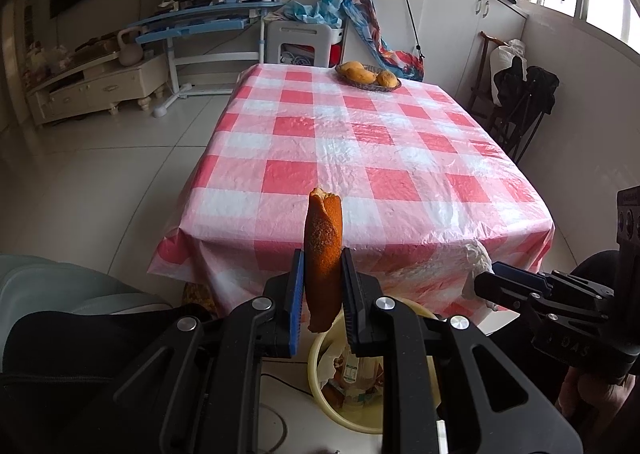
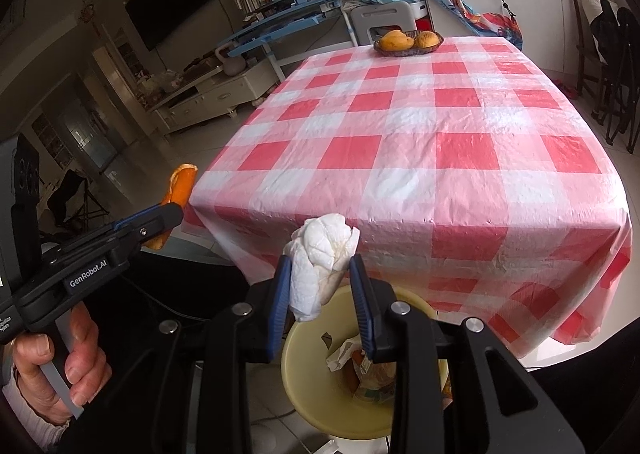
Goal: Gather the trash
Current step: 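Carry the tissue and orange peel over the yellow bucket with both grippers, then open both grippers over the bucket to drop the tissue and peel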
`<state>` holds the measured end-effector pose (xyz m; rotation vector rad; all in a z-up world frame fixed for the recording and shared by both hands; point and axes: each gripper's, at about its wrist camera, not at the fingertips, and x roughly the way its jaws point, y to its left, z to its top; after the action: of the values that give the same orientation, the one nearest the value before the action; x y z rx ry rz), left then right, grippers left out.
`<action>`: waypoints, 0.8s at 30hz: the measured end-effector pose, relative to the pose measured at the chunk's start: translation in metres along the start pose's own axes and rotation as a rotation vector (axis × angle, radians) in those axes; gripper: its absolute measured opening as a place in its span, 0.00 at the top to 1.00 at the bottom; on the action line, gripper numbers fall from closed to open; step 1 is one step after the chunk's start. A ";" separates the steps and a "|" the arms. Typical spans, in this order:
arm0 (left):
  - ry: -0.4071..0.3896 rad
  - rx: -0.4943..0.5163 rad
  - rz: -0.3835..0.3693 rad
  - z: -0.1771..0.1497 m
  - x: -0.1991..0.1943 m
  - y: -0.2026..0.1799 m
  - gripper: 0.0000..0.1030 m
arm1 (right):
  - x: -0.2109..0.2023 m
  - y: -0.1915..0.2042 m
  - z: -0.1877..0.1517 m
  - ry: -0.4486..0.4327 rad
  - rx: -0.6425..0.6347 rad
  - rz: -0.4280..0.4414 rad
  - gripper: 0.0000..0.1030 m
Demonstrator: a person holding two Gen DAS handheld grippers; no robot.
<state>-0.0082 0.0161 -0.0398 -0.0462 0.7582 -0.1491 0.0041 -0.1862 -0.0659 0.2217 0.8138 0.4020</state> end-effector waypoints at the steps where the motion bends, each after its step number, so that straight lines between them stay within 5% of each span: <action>1: 0.000 -0.002 -0.001 0.000 0.000 0.000 0.84 | -0.001 0.000 -0.001 -0.001 0.001 -0.001 0.70; 11: 0.024 -0.025 -0.025 0.000 0.006 0.004 0.83 | -0.001 0.000 -0.006 0.017 0.016 -0.007 0.70; 20: 0.115 -0.036 -0.092 -0.012 0.019 -0.003 0.84 | 0.013 0.003 -0.018 0.120 0.014 -0.028 0.68; 24: 0.193 0.000 -0.117 -0.021 0.030 -0.013 0.81 | 0.010 0.000 -0.019 0.112 0.030 -0.040 0.55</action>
<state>-0.0021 -0.0013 -0.0743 -0.0768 0.9484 -0.2680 -0.0032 -0.1807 -0.0851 0.2114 0.9332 0.3669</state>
